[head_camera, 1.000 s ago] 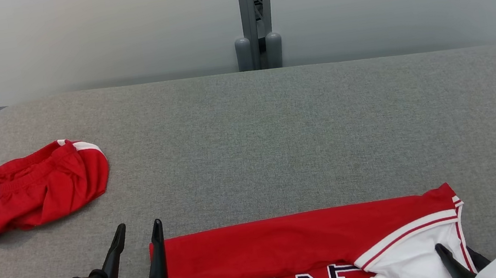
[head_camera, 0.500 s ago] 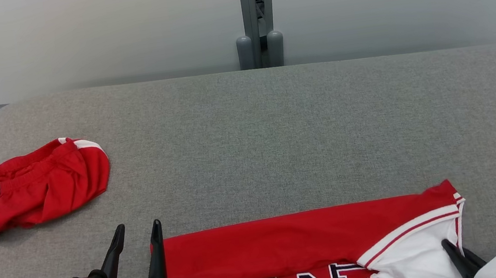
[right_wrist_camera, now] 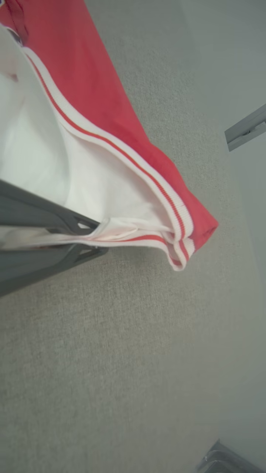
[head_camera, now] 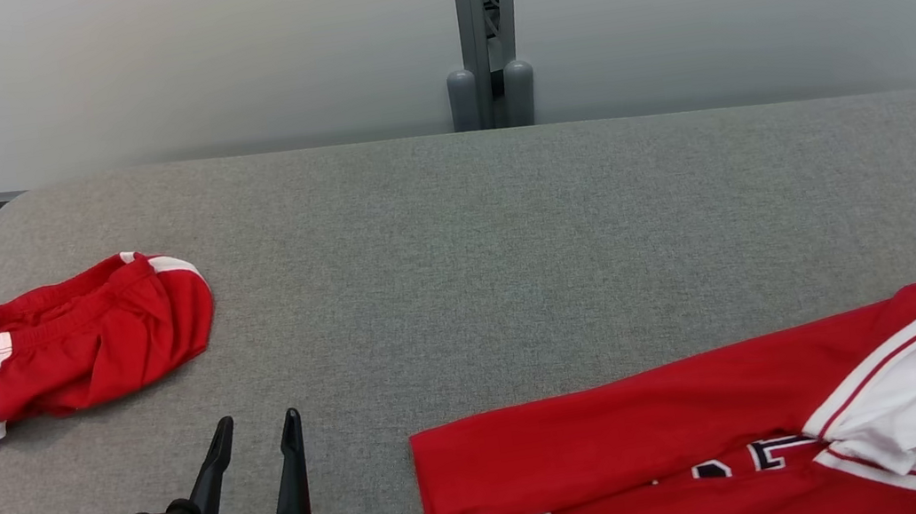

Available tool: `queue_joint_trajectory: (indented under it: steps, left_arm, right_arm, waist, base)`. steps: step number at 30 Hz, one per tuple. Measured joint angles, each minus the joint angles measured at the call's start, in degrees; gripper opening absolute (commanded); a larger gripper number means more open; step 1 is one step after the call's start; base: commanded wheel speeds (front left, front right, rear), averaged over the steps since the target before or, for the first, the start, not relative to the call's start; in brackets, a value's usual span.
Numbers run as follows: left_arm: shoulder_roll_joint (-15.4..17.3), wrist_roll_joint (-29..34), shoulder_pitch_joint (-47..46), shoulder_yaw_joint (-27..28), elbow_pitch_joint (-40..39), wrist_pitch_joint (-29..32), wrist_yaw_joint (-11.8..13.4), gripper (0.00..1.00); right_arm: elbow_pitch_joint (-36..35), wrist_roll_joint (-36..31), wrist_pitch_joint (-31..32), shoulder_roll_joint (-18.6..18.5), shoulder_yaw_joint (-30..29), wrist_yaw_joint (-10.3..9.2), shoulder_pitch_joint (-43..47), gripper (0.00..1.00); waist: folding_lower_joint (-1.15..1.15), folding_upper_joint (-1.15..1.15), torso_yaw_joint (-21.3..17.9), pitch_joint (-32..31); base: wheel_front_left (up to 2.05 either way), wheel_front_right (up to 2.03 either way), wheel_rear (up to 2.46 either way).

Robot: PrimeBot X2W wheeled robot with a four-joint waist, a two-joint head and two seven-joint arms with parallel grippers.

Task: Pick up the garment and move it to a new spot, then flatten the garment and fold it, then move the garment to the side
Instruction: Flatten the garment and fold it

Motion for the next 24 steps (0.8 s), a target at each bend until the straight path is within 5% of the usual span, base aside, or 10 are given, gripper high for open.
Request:
queue_joint_trajectory:
  steps: [13, 24]
  left_arm:
    - [0.04, -0.54, 0.91, 0.89, 0.55, 0.0, 0.0, 1.0]
    - [0.01, -1.01, 1.11, 1.64, 1.29, 0.0, -0.43, 1.0]
  right_arm:
    - [2.8, 2.42, 0.63, -2.78, 0.87, -0.15, -1.93, 0.0]
    - [-10.96, 11.58, 6.1, -2.89, 2.74, -0.19, 0.96, 0.0]
  waist:
    - [0.0, 0.0, 0.19, -2.35]
    - [0.0, 0.0, -0.95, -3.65]
  base:
    - [0.0, 0.0, 0.0]
    - [0.0, 0.0, 0.0]
